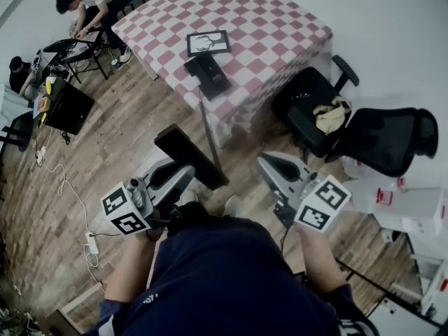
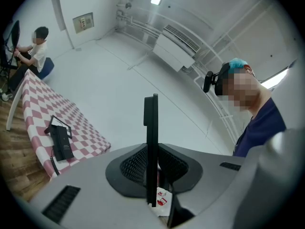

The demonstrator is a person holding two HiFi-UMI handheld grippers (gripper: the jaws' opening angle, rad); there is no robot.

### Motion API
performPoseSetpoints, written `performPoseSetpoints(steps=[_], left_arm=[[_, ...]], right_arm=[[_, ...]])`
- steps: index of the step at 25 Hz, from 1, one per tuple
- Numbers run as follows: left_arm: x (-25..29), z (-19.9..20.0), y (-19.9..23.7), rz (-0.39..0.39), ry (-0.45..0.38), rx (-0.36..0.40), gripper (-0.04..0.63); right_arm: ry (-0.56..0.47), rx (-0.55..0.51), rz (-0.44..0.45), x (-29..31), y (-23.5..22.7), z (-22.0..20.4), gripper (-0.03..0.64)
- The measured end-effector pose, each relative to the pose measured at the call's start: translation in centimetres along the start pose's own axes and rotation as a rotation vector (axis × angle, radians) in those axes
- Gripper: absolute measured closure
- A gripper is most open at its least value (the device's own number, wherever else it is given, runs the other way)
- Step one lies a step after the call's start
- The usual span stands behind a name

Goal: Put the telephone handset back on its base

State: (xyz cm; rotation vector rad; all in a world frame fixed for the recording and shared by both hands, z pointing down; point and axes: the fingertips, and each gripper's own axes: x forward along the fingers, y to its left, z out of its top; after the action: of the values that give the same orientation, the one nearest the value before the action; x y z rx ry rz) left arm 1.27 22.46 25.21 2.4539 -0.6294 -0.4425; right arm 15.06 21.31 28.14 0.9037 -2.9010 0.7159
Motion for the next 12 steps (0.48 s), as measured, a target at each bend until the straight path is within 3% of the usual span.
performPoseSetpoints(steps=[12], left_arm=[[0.4,-0.3,1.5,0.022,-0.004,-0.016,0.503]], right_arm=[[0.047,0.020,-0.001,0.7,-1.6,-0.7,0.600]])
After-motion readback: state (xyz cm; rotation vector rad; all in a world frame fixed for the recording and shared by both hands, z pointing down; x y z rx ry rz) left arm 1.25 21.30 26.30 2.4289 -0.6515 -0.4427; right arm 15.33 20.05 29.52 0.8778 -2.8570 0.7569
